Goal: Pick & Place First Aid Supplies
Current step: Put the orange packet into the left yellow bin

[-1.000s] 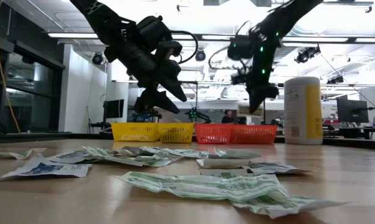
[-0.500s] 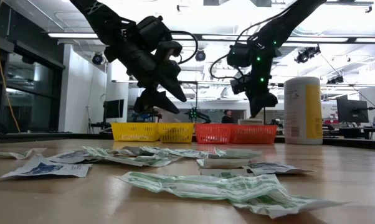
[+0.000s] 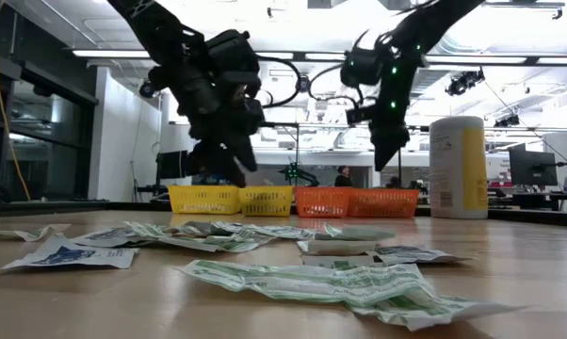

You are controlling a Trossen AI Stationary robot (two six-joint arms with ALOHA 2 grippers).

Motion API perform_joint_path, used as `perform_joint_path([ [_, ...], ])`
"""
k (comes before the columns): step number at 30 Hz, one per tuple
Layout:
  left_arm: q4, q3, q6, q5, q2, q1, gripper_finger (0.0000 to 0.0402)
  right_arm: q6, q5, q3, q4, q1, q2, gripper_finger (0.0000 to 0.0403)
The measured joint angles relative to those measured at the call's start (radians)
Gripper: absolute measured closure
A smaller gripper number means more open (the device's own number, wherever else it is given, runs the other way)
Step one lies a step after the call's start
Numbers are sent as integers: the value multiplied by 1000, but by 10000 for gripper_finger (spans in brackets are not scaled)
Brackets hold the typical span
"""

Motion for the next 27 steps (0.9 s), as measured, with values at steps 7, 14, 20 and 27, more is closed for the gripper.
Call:
perform_joint_path([
  [7,-111,0,62,10,0,-53,236,243,-176,0,-75,104,-57,222],
  [14,-183,0,64,-35,0,-91,236,418,-220,0,-75,236,-68,221],
  [20,-172,0,75,-77,0,-101,236,553,-216,0,-73,328,-68,221],
  [27,-133,-1,100,-30,62,-101,236,709,-241,0,-72,414,-68,221],
])
